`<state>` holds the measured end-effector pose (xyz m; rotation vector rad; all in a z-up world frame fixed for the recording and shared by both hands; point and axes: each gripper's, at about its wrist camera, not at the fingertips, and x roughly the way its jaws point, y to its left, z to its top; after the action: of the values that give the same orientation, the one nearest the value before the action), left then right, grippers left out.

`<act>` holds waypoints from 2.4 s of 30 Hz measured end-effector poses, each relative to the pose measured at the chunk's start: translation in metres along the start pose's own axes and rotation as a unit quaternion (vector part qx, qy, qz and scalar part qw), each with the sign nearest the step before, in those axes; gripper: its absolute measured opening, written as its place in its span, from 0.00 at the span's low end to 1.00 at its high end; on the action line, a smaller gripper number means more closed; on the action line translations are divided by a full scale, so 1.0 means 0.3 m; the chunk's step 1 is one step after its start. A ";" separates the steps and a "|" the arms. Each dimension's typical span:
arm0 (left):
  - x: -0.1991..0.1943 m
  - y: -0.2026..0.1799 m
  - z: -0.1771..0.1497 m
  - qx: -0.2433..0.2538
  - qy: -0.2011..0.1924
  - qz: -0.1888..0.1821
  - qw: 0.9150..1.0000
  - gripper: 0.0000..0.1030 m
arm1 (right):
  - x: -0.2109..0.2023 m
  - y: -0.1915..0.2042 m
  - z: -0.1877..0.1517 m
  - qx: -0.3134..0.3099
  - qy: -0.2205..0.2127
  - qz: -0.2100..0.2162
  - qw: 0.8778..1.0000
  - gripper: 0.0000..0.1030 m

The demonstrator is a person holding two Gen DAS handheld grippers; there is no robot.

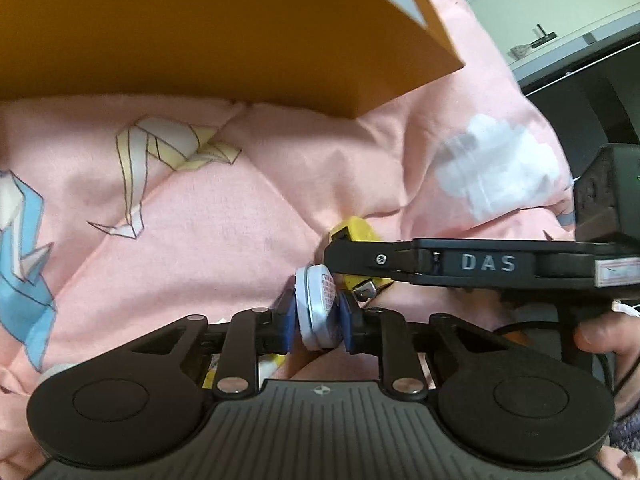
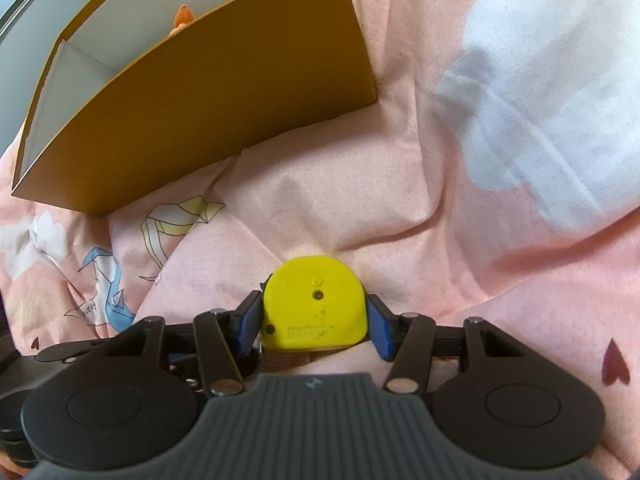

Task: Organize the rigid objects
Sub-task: 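Carry the tape measure and mint tin up over the orange box, then lower both items into the box and open both grippers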

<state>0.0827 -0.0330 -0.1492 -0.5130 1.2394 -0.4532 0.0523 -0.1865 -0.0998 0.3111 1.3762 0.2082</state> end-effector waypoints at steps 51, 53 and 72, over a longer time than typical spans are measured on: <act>-0.250 -0.088 0.487 -0.012 -0.224 0.095 0.970 0.19 | -0.124 0.326 0.497 -0.243 -0.153 -0.069 0.955 0.52; -0.224 -0.084 0.512 -0.005 -0.216 0.107 0.970 0.19 | -0.089 0.330 0.529 -0.249 -0.146 -0.075 0.954 0.52; -0.104 0.045 0.640 -0.062 -0.152 0.136 0.977 0.19 | 0.134 0.391 0.622 -0.317 -0.084 -0.119 0.937 0.52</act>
<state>0.2598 0.0192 -0.0870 -0.4897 1.0256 -0.0612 0.2473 -0.0808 -0.0675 -0.3689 1.0964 0.3985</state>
